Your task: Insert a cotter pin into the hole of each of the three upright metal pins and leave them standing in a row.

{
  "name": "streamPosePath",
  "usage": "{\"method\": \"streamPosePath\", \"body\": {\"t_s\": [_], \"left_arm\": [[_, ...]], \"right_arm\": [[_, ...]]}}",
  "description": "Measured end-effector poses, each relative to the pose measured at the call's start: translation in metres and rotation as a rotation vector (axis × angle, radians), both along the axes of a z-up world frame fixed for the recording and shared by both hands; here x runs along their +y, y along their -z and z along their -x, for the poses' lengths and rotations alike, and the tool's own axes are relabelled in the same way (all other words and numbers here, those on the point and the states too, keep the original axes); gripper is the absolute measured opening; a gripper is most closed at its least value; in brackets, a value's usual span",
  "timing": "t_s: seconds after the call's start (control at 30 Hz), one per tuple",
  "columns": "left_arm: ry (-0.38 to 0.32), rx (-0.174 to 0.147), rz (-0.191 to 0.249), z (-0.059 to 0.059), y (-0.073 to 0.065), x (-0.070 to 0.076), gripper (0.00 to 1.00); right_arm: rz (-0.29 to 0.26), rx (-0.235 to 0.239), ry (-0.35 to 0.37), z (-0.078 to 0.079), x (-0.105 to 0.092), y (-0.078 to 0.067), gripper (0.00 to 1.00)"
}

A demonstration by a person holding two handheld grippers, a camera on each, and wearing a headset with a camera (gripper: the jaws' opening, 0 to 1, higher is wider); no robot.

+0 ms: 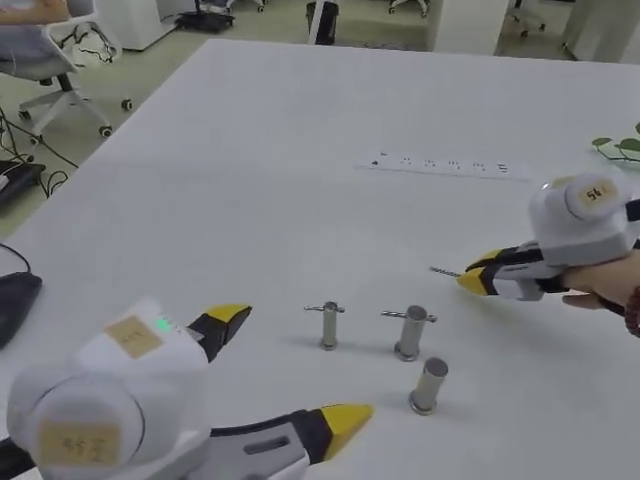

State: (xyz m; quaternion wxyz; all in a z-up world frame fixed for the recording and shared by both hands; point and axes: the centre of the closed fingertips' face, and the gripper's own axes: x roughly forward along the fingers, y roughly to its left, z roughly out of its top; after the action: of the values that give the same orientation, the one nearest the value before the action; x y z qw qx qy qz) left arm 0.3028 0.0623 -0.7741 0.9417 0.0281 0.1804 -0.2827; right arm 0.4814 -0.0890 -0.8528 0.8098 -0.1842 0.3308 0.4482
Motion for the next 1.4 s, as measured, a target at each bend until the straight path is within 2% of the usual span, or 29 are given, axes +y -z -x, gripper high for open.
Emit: {"method": "streamPosePath", "body": {"t_s": [0.2, 0.27, 0.3, 0.33, 0.37, 0.53, 0.7, 0.77, 1.07, 1.4], "left_arm": [[-0.002, 0.009, 0.003, 0.000, 0.001, 0.001, 0.83], [-0.004, 0.011, 0.005, 0.000, 0.001, 0.001, 0.83], [-0.004, 0.012, 0.006, 0.000, 0.002, 0.001, 0.83], [-0.005, 0.013, 0.006, 0.000, 0.002, 0.001, 0.83], [-0.004, 0.014, 0.006, -0.001, 0.002, 0.001, 0.83], [0.000, 0.018, 0.008, 0.000, 0.003, 0.000, 0.83], [0.007, 0.023, 0.002, 0.000, 0.003, 0.001, 0.82], [0.006, 0.025, 0.004, 0.001, 0.003, 0.001, 0.82], [0.008, 0.028, 0.006, 0.001, 0.004, 0.001, 0.82], [0.016, 0.035, -0.006, 0.001, 0.003, 0.002, 0.81]], "right_arm": [[0.043, 0.025, -0.022, -0.005, -0.003, 0.006, 0.15], [0.070, 0.029, -0.044, -0.005, -0.004, 0.007, 0.14], [0.102, 0.038, -0.065, -0.003, -0.005, 0.010, 0.14], [0.072, 0.023, -0.068, -0.004, 0.002, 0.006, 0.14], [0.097, 0.047, -0.086, -0.001, 0.001, 0.008, 0.13], [0.148, 0.062, -0.112, -0.005, 0.000, 0.011, 0.12], [0.216, 0.053, -0.178, -0.001, 0.002, 0.011, 0.09], [0.234, 0.048, -0.177, -0.001, 0.003, 0.011, 0.06], [0.271, 0.061, -0.180, -0.002, 0.001, 0.012, 0.04], [0.298, 0.048, -0.190, -0.002, 0.002, 0.012, 0.03]]}}
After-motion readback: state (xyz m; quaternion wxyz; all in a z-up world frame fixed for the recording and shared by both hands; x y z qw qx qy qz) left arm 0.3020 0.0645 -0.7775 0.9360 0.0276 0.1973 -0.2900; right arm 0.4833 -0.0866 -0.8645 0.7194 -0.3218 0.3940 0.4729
